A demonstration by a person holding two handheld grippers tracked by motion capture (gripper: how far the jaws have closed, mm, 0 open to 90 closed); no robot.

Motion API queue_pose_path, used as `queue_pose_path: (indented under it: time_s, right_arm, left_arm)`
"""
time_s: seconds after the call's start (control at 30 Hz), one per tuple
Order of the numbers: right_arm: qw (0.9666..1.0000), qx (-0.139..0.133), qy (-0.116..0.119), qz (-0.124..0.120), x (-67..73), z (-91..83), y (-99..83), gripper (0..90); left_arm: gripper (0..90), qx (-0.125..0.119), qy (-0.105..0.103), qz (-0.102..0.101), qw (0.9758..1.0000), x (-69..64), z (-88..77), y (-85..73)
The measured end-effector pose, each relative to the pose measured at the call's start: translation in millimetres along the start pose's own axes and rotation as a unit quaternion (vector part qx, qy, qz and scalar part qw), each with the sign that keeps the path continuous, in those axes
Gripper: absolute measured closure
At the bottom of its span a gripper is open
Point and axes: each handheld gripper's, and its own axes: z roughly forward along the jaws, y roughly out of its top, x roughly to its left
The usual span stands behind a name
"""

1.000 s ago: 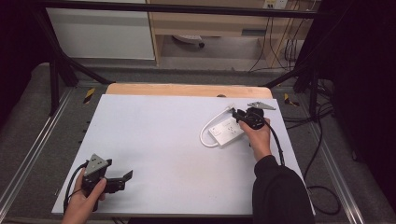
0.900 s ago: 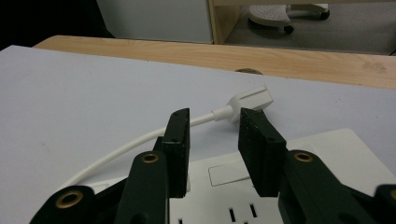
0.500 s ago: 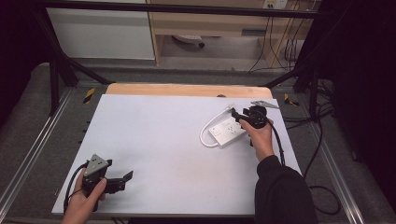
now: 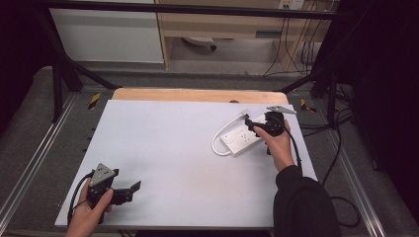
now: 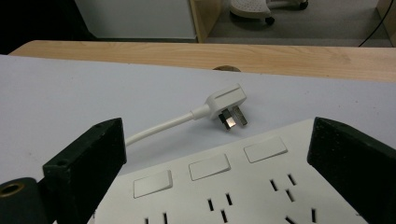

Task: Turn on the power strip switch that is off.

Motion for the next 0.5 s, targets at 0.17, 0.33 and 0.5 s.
queue_pose_path:
  time_s: [0.17, 0.33, 0.5]
  right_arm:
    - [1.0, 0.0, 0.004, -0.007, -0.2, -5.9, 2.7, 4.1]
    - [0.9999, -0.001, 0.009, -0.008, -1.0, -14.0, 6.3, 4.2]
    - [0.9999, 0.005, 0.01, -0.012, -1.7, -25.1, 9.8, 5.0]
  left_arm:
    - [6.4, 0.0, 0.001, -0.001, 1.0, 0.4, -0.3, 0.0]
    - [6.4, 0.0, 0.001, -0.001, 1.0, 0.2, -0.1, 0.0]
    - [6.4, 0.0, 0.002, -0.001, 1.0, 0.5, -0.3, -0.1]
